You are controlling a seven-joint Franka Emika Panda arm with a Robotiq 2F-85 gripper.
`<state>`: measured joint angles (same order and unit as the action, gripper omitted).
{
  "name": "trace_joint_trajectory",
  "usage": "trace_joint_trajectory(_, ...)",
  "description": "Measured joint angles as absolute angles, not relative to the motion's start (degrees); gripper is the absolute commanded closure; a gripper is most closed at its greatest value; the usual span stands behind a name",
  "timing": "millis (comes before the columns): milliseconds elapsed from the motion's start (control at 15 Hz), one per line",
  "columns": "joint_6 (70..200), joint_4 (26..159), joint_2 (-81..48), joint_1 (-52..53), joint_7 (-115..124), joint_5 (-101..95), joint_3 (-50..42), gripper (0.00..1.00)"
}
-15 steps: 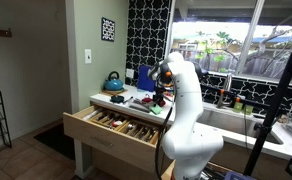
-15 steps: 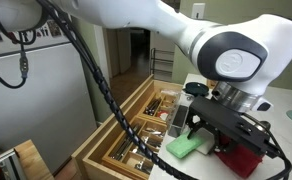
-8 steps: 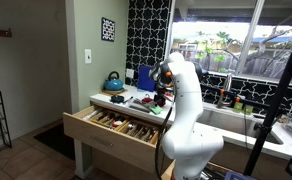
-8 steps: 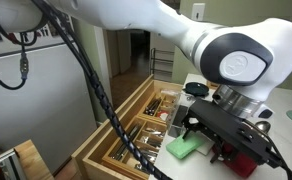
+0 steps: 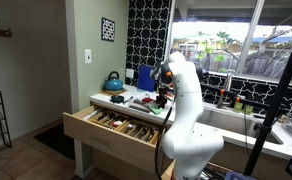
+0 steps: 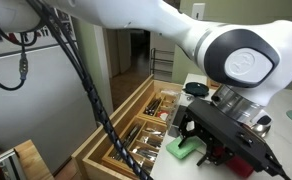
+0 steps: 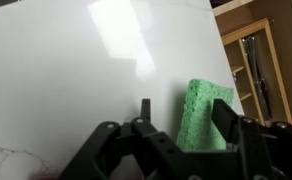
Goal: Remove the transparent cutlery holder from the drawer, put it on the countertop and then put the green and white sponges inside it.
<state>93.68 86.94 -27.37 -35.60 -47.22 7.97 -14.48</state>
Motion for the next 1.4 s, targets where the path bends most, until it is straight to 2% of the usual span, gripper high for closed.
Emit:
trace_joint_trajectory(133,93.68,86.94,-27.47,-35.60,-47.23,8.01,-14.20,0.24)
trace_joint_trajectory(267,93.69,86.94,-27.60,-35.60,-47.23,8.30,-13.95,0.48)
trace_joint_trajectory(400,93.71,86.94,-27.69,-35.60,-47.23,8.74,-13.69,0.59)
trace_joint_trajectory(733,93.79,86.84,-27.85,-35.73,-47.24,8.96,-13.59,0.98)
trace_joint_trajectory(1400,93.79,82.95,-26.01,-36.76,-47.77,8.44,-13.97,0.99)
